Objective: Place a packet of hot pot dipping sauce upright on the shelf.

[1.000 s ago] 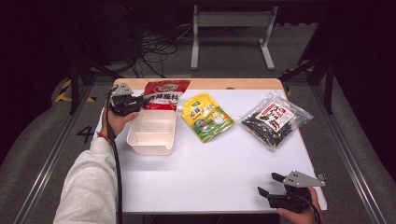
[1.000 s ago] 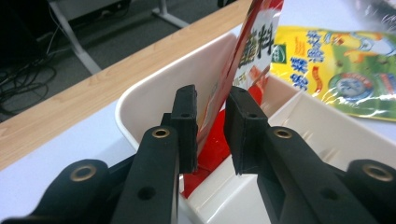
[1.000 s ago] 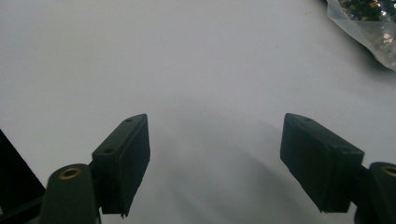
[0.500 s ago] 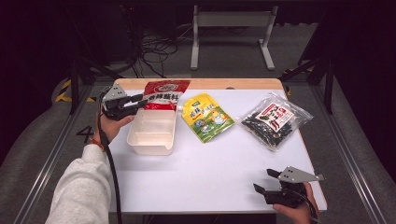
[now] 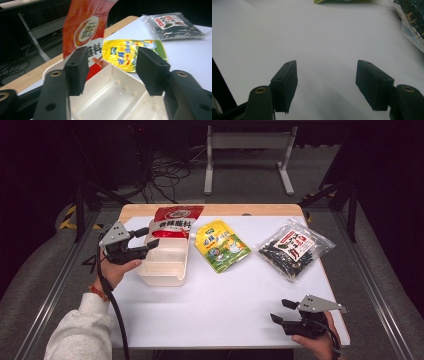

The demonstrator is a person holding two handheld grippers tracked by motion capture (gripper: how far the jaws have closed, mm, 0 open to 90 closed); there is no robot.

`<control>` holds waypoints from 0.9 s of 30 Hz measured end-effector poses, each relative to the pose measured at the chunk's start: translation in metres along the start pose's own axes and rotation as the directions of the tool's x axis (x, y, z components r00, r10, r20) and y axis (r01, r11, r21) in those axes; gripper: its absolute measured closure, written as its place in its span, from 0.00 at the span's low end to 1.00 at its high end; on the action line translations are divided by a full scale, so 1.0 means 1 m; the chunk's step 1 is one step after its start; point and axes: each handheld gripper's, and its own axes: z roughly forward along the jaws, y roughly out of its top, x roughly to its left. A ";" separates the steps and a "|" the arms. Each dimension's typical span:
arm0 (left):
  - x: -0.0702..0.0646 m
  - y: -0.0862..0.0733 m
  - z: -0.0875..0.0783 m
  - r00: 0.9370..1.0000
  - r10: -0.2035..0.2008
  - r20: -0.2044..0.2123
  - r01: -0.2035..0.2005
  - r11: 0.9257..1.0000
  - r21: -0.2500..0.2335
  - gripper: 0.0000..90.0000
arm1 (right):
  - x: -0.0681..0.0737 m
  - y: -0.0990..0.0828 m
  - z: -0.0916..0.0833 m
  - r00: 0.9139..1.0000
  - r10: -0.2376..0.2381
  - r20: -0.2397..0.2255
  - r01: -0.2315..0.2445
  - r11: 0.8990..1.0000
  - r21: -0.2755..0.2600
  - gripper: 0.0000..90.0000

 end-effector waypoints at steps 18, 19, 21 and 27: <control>-0.063 -0.022 -0.028 0.998 0.066 0.009 -0.066 0.997 0.049 0.36 | -0.006 0.013 0.007 0.999 -0.040 0.010 0.041 0.999 -0.025 0.49; -0.067 -0.025 -0.030 0.997 0.079 0.005 -0.079 0.995 0.059 0.36 | -0.007 0.015 0.007 0.999 -0.035 0.014 0.036 0.999 -0.030 0.50; -0.074 -0.030 -0.034 0.997 0.072 0.018 -0.073 0.996 0.058 0.36 | -0.006 0.016 0.006 0.999 -0.031 0.021 0.032 0.998 -0.047 0.53; -0.098 -0.050 -0.037 0.997 0.064 0.039 -0.068 0.992 0.107 0.32 | -0.007 0.020 0.005 0.999 -0.027 0.034 0.029 0.997 -0.071 0.53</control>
